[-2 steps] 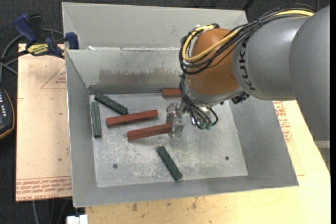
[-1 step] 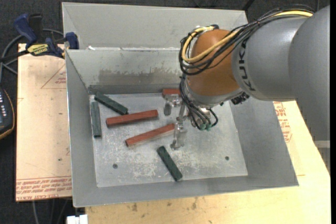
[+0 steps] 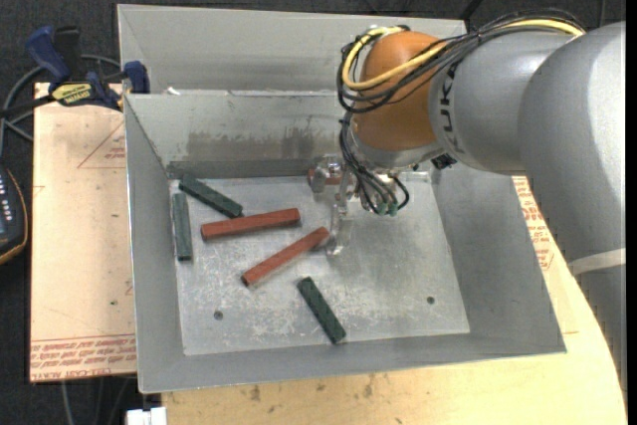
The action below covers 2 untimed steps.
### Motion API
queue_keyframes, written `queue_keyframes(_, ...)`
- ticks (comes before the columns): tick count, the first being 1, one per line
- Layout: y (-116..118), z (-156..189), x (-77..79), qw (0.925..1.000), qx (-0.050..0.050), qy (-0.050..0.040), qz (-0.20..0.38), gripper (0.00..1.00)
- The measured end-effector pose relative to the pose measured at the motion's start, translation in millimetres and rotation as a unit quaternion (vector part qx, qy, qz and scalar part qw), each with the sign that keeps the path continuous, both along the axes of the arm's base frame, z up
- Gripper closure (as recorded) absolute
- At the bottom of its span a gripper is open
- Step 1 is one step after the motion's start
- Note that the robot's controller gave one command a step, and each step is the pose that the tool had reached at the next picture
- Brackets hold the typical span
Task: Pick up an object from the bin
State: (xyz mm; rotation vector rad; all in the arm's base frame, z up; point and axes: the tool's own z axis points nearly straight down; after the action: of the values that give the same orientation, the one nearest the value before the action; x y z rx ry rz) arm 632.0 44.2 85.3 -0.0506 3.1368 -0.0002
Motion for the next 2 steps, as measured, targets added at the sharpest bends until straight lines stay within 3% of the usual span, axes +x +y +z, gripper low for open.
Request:
queue_keyframes(1, 6, -17, -40.2, 1.0, 0.001, 0.0036, 0.004, 0.0)
queue_keyframes(2, 26, -15, 25.8, 0.9998, 0.001, 0.0014, -0.021, 0.0)
